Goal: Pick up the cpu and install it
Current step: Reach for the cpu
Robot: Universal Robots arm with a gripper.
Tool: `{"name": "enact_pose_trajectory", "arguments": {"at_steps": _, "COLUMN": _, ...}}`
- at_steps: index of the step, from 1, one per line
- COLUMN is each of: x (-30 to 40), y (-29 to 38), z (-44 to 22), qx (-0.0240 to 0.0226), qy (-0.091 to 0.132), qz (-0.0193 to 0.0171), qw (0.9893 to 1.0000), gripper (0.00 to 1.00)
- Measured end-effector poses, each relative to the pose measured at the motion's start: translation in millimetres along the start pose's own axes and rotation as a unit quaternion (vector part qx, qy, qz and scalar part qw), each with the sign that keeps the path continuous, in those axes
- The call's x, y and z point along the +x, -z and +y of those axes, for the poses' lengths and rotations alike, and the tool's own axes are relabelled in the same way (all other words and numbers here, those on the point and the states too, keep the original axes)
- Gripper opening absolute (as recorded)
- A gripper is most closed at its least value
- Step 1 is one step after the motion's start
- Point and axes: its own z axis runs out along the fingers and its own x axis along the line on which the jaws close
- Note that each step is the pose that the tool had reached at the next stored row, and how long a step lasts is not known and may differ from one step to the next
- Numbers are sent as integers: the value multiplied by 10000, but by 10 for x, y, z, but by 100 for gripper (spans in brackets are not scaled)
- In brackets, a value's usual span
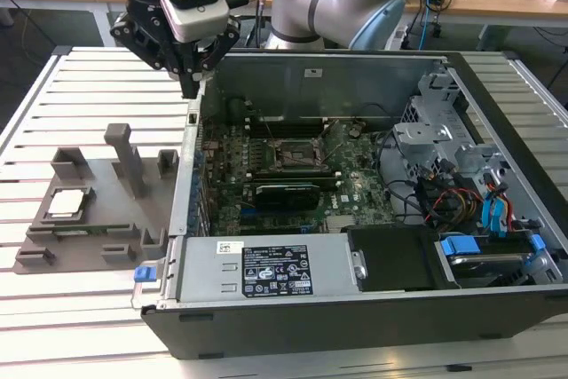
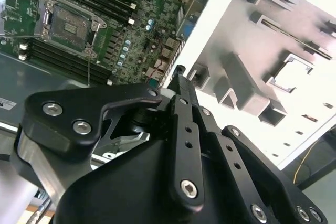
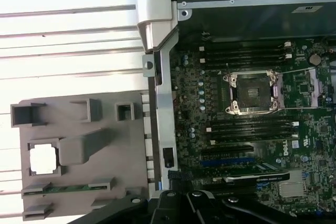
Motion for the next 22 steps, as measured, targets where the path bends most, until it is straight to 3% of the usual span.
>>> {"name": "enact_pose_trajectory", "arguments": {"at_steps": 14, "x": 174, "y": 4, "z": -13, "qx": 0, "qy": 0, "qz": 0, "qw": 10000, "gripper": 11}}
{"name": "enact_pose_trajectory", "arguments": {"at_steps": 22, "x": 233, "y": 4, "z": -17, "qx": 0, "qy": 0, "qz": 0, "qw": 10000, "gripper": 11}}
